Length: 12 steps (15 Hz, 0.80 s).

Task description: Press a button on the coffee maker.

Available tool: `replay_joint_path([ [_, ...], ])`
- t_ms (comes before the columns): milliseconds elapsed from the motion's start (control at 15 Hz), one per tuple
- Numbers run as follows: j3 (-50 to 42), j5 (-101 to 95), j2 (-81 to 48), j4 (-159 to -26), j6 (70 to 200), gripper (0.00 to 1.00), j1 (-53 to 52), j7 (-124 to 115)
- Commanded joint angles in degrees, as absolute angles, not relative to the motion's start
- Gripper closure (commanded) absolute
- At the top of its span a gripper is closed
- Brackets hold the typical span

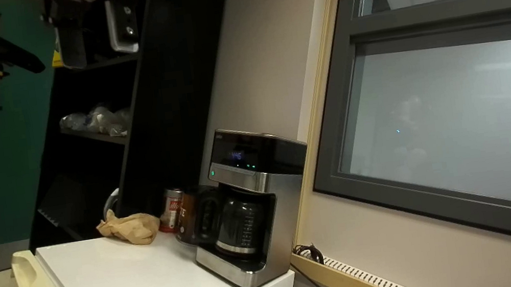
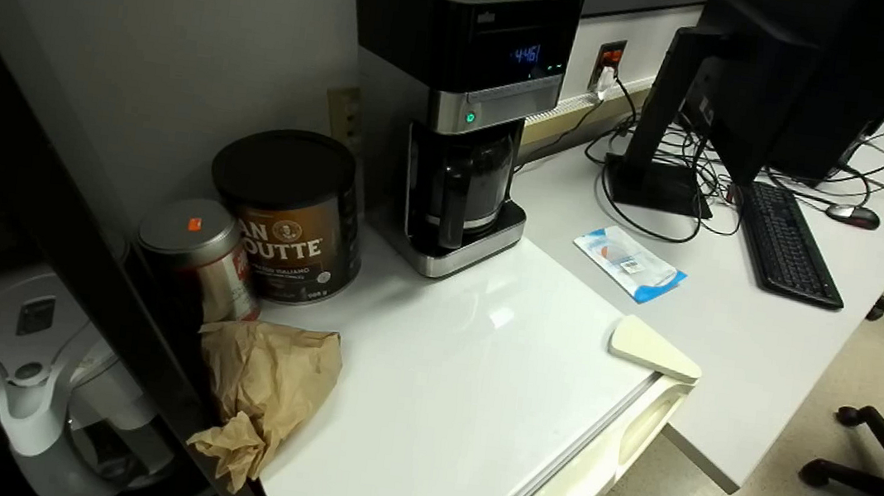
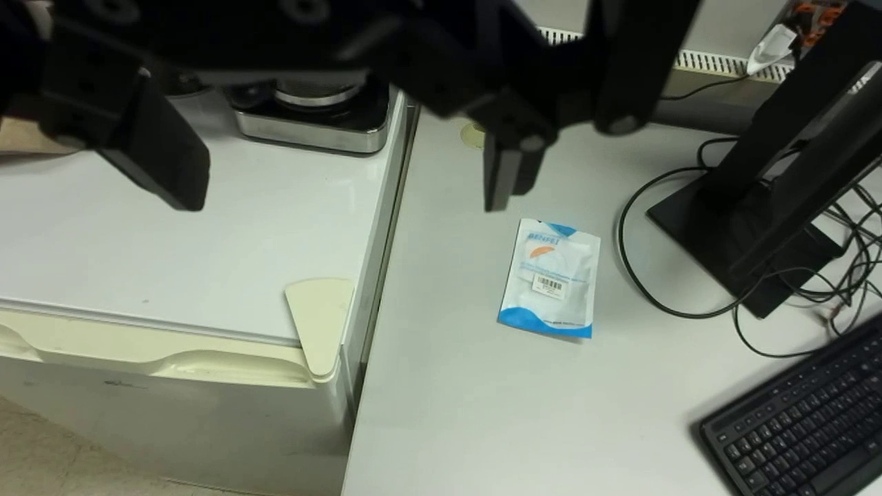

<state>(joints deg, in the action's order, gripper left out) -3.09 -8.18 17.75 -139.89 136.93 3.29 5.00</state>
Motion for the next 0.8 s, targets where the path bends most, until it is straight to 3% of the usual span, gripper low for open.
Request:
replay_joint_path([
  [0,-1.94,-9.78,12.71,-136.47,139.67,0.0,3.14,4.41],
  [733,-0.37,-13.97,2.42,-127.91,142.97,0.0,2.45,3.69],
])
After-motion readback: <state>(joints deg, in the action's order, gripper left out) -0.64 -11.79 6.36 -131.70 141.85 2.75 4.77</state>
